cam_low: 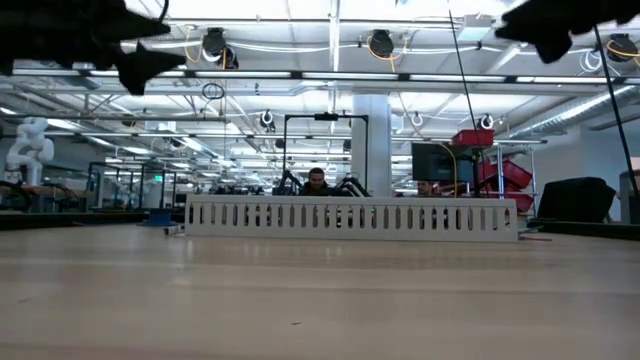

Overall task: Ziptie cables
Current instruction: Return to Home Position

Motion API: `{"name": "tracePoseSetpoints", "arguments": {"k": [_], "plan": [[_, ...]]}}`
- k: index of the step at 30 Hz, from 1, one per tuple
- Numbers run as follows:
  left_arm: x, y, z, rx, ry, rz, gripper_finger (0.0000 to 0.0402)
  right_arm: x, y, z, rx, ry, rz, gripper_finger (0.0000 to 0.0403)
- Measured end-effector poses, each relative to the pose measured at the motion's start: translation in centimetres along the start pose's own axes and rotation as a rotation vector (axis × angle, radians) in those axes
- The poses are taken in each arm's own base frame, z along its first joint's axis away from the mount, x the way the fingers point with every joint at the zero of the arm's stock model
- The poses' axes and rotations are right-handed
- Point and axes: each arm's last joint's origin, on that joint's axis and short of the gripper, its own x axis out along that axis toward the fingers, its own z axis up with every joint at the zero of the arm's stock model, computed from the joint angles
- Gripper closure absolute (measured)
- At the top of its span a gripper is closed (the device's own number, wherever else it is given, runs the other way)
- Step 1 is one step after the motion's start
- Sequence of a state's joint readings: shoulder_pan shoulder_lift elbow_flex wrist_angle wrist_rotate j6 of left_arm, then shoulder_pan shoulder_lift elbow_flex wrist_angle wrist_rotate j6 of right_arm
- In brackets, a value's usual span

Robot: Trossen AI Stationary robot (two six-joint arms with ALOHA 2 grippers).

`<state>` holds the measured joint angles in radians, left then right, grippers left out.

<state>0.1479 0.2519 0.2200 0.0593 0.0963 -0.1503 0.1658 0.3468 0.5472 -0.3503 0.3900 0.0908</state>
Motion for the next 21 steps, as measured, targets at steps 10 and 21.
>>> {"name": "tracePoseSetpoints", "arguments": {"k": [10,21], "plan": [[0.3,0.6,-4.4,-0.031,-0.082,-0.040,0.0125,3.1,0.8,-7.7,0.068,-0.097,0.095,0.0248],[0.3,0.8,-5.4,0.003,0.019,-0.020,0.0125,3.8,0.1,-10.9,0.056,-0.066,0.124,0.0248]]}}
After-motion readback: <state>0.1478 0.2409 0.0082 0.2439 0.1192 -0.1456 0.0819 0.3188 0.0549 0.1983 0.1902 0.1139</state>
